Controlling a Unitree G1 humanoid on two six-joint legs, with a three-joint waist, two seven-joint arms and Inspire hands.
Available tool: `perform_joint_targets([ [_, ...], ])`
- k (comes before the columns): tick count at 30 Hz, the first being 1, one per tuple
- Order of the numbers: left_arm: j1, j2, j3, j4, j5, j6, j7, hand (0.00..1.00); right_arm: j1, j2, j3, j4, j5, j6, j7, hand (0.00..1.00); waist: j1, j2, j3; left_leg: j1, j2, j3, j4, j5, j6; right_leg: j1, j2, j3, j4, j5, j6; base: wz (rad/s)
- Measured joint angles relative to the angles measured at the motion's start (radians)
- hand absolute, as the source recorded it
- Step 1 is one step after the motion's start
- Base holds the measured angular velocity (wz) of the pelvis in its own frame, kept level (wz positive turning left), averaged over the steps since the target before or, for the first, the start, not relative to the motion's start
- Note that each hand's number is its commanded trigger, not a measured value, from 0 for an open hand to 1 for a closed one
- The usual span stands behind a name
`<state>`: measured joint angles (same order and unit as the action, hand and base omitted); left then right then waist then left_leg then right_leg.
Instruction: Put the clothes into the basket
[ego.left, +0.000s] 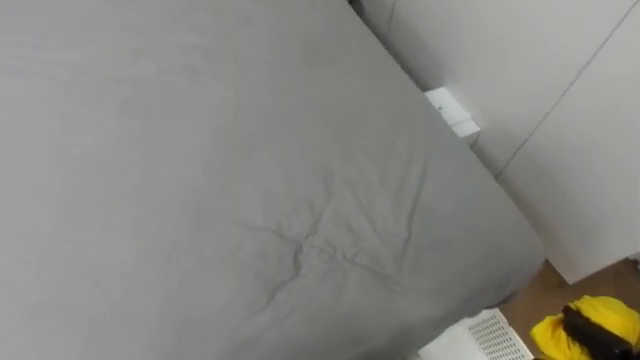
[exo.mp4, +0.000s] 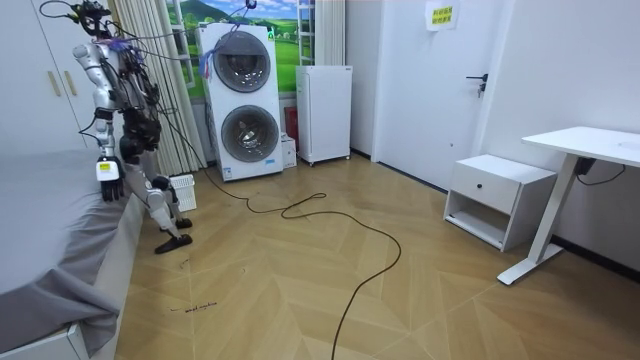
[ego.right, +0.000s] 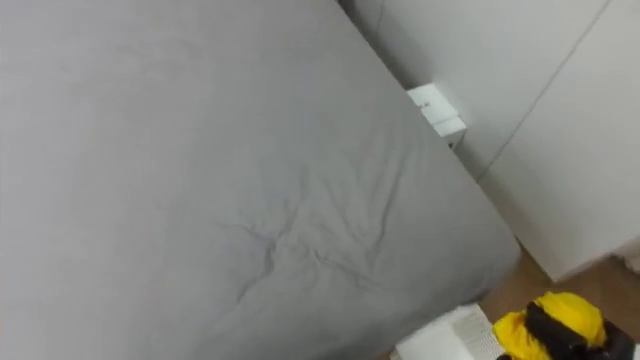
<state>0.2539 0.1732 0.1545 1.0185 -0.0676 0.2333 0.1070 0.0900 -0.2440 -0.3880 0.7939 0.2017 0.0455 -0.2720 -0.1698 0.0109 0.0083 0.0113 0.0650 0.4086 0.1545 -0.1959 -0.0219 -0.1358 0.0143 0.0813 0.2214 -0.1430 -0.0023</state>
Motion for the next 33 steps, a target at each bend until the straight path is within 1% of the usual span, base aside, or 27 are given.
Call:
perform_joint_targets([
  [1,-0.013,0.000,-0.014,0.014,-0.014,-0.001,-0.001,0.00,-0.008,-0.001,0.000,0.022,0.014,0.000,-0.002,1.00,-0.002,0.014,-0.0001,-0.024,0.000,0.002,0.007,-0.003,0.005,-0.029,0.000,0.002,0.011,0.002,0.001,-0.21],
  [2,-0.028,0.000,-0.025,0.025,-0.043,-0.001,-0.001,0.00,-0.018,-0.002,0.001,0.031,0.036,0.000,-0.010,1.00,0.000,0.029,-0.0022,-0.052,0.000,0.008,0.015,-0.006,0.010,-0.067,0.000,0.012,0.032,0.002,0.001,-0.25],
  [3,-0.032,0.000,-0.031,0.028,-0.053,-0.001,-0.002,0.00,-0.029,-0.002,0.001,0.039,0.041,0.000,-0.013,1.00,0.001,0.036,-0.0030,-0.065,-0.001,0.013,0.016,-0.006,0.010,-0.087,0.000,0.016,0.042,0.002,0.002,-0.38],
  [4,-0.042,0.000,-0.037,0.036,-0.060,-0.001,-0.002,0.00,-0.063,-0.006,0.001,0.071,0.042,0.000,-0.018,1.00,0.002,0.045,-0.0011,-0.094,-0.004,0.021,0.025,-0.006,0.010,-0.127,0.000,0.031,0.065,0.003,0.002,-0.33],
  [5,-0.050,0.000,-0.039,0.042,-0.060,-0.001,-0.002,0.00,-0.078,-0.008,0.001,0.086,0.042,0.000,-0.022,1.00,0.002,0.049,-0.0006,-0.109,-0.004,0.022,0.034,-0.005,0.011,-0.146,0.000,0.037,0.076,0.003,0.002,-0.34],
  [6,-0.067,0.000,-0.040,0.058,-0.060,-0.002,-0.002,0.00,-0.098,-0.013,0.003,0.106,0.043,0.000,-0.035,1.00,0.004,0.058,0.0013,-0.136,-0.005,0.024,0.046,-0.005,0.011,-0.179,0.001,0.045,0.093,0.003,0.002,-0.18],
  [7,-0.081,0.001,-0.048,0.083,-0.063,-0.006,-0.002,0.00,-0.105,-0.020,0.006,0.108,0.047,0.000,-0.051,1.00,0.007,0.067,-0.0004,-0.163,-0.005,0.026,0.057,-0.005,0.011,-0.208,0.001,0.050,0.108,0.003,0.002,-0.13],
  [8,-0.088,0.003,-0.056,0.087,-0.076,-0.008,-0.002,0.00,-0.113,-0.024,0.010,0.112,0.047,0.000,-0.057,1.00,0.008,0.071,-0.0002,-0.177,-0.005,0.026,0.064,-0.005,0.011,-0.224,0.001,0.051,0.114,0.003,0.002,-0.07],
  [10,-0.111,0.005,-0.064,0.103,-0.116,-0.024,-0.002,0.00,-0.156,-0.050,0.014,0.151,0.047,-0.001,-0.081,1.00,0.008,0.084,-0.0012,-0.233,-0.004,0.026,0.089,-0.004,0.012,-0.285,-0.001,0.055,0.142,0.002,0.001,-0.02],
  [11,-0.119,0.005,-0.065,0.107,-0.125,-0.037,-0.002,0.00,-0.165,-0.061,0.013,0.151,0.047,-0.002,-0.097,1.00,0.010,0.092,-0.0003,-0.252,-0.004,0.026,0.090,0.000,0.019,-0.305,-0.001,0.053,0.146,0.003,-0.001,0.04],
  [12,-0.122,0.005,-0.069,0.110,-0.131,-0.041,-0.001,0.00,-0.170,-0.068,0.013,0.152,0.049,-0.003,-0.105,1.00,0.011,0.095,-0.0003,-0.261,-0.004,0.027,0.090,0.002,0.022,-0.315,-0.002,0.052,0.147,0.004,-0.001,0.05],
  [13,-0.130,0.005,-0.082,0.110,-0.136,-0.047,-0.001,0.00,-0.182,-0.081,0.013,0.159,0.056,-0.005,-0.121,1.00,0.013,0.100,0.0015,-0.276,-0.006,0.028,0.090,0.003,0.024,-0.335,-0.003,0.054,0.158,0.004,-0.002,0.00],
  [16,-0.137,0.003,-0.104,0.110,-0.136,-0.058,-0.001,0.00,-0.214,-0.103,0.012,0.176,0.064,-0.018,-0.140,1.00,0.014,0.115,0.0037,-0.306,-0.008,0.029,0.102,0.005,0.027,-0.370,-0.007,0.055,0.177,0.004,-0.001,0.00],
  [19,-0.135,0.003,-0.138,0.111,-0.137,-0.074,-0.002,0.00,-0.236,-0.108,0.012,0.191,0.064,-0.030,-0.151,1.00,0.014,0.128,0.0022,-0.323,-0.009,0.028,0.107,0.005,0.028,-0.388,-0.009,0.053,0.184,0.003,-0.001,0.01],
  [21,-0.135,0.003,-0.156,0.111,-0.137,-0.083,-0.002,0.00,-0.250,-0.109,0.012,0.219,0.068,-0.043,-0.151,1.00,0.016,0.133,0.0031,-0.327,-0.009,0.028,0.107,0.006,0.029,-0.394,-0.008,0.053,0.185,0.003,-0.002,0.00],
  [22,-0.134,0.003,-0.164,0.111,-0.138,-0.088,-0.002,0.00,-0.256,-0.109,0.012,0.228,0.069,-0.045,-0.151,0.47,0.018,0.138,0.0027,-0.332,-0.010,0.028,0.107,0.006,0.029,-0.400,-0.009,0.053,0.187,0.002,-0.002,0.00],
  [23,-0.134,0.003,-0.170,0.111,-0.140,-0.091,-0.002,0.00,-0.258,-0.110,0.012,0.230,0.073,-0.046,-0.151,0.00,0.018,0.141,0.0037,-0.336,-0.010,0.028,0.107,0.006,0.029,-0.404,-0.010,0.053,0.189,0.002,-0.002,0.00],
  [25,-0.134,0.003,-0.190,0.111,-0.171,-0.103,-0.002,0.00,-0.262,-0.114,0.012,0.250,0.109,-0.066,-0.151,0.00,0.020,0.154,0.0028,-0.351,-0.011,0.026,0.113,0.006,0.029,-0.415,-0.013,0.051,0.193,0.001,-0.001,0.04],
  [27,-0.132,0.003,-0.200,0.111,-0.198,-0.111,-0.002,0.00,-0.260,-0.114,0.012,0.253,0.143,-0.068,-0.151,0.00,0.025,0.159,0.0026,-0.355,-0.011,0.027,0.114,0.006,0.029,-0.422,-0.012,0.052,0.194,0.001,-0.002,0.00],
  [29,-0.132,0.003,-0.201,0.111,-0.215,-0.116,-0.002,0.00,-0.259,-0.114,0.012,0.253,0.170,-0.070,-0.151,0.00,0.027,0.160,0.0024,-0.359,-0.011,0.027,0.114,0.006,0.029,-0.427,-0.012,0.052,0.196,-0.001,-0.003,0.00],
  [33,-0.132,0.004,-0.216,0.111,-0.216,-0.123,-0.002,0.00,-0.257,-0.120,0.012,0.258,0.191,-0.090,-0.152,0.00,0.028,0.159,0.0026,-0.362,-0.013,0.027,0.114,0.006,0.029,-0.432,-0.013,0.052,0.206,-0.006,-0.002,0.01],
])
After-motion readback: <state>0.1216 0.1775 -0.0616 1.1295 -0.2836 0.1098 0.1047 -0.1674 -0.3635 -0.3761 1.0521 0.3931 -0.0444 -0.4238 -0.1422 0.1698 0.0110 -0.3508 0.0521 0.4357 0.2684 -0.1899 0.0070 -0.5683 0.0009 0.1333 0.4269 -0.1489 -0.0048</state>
